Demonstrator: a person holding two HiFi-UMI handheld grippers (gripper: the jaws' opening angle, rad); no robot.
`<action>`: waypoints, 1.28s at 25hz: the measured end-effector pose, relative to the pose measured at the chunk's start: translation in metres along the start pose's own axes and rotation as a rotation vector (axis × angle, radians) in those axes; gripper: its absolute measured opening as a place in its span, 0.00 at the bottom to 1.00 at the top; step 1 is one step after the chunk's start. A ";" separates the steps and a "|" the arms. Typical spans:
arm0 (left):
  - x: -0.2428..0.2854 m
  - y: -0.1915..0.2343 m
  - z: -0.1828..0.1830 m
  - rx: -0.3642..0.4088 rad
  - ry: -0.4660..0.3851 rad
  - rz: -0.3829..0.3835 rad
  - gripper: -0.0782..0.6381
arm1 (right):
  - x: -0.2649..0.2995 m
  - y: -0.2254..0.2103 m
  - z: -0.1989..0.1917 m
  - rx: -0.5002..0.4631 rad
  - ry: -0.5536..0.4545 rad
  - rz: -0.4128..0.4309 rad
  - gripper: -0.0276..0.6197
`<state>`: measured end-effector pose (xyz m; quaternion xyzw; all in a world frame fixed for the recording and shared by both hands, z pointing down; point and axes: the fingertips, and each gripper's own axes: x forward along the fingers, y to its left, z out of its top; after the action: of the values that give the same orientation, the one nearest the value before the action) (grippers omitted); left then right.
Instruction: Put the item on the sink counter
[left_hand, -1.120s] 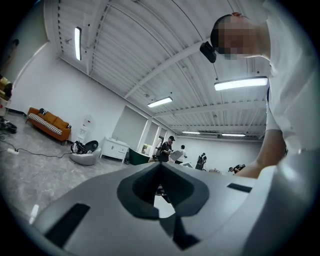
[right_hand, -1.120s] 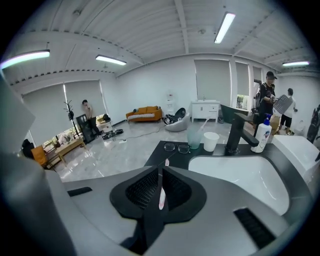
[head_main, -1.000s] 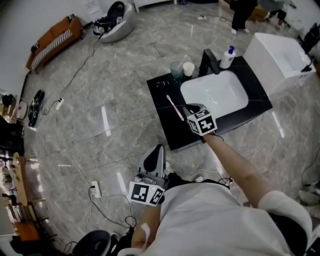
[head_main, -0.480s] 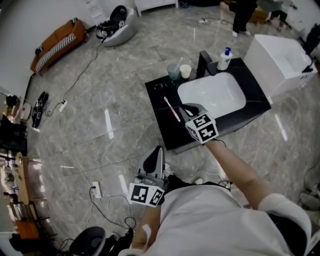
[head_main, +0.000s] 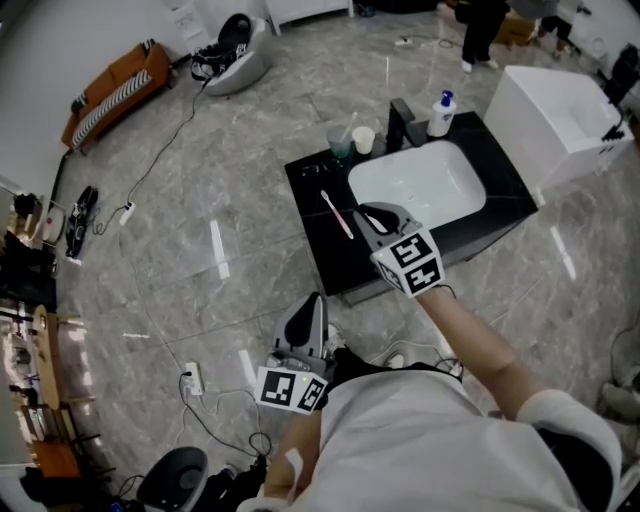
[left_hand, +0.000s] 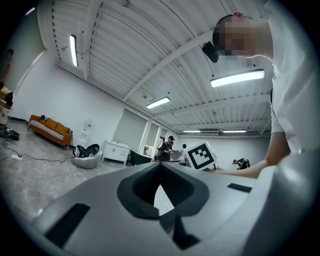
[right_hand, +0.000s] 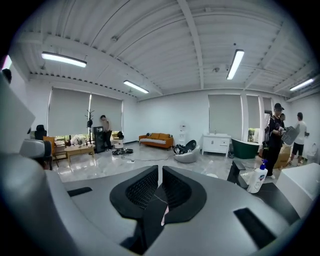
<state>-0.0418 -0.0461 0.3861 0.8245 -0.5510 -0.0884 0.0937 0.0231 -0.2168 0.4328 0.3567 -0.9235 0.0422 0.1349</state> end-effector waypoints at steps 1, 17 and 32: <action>-0.001 -0.001 0.000 0.001 0.000 0.001 0.11 | -0.004 0.003 0.003 -0.010 -0.010 0.003 0.12; -0.021 -0.019 -0.010 -0.007 0.014 -0.003 0.11 | -0.070 0.032 0.032 -0.010 -0.149 0.026 0.12; -0.042 -0.026 -0.010 0.008 0.020 0.017 0.11 | -0.121 0.050 0.041 0.026 -0.228 0.042 0.12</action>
<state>-0.0319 0.0032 0.3911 0.8210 -0.5574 -0.0772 0.0965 0.0660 -0.1082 0.3603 0.3413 -0.9395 0.0159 0.0234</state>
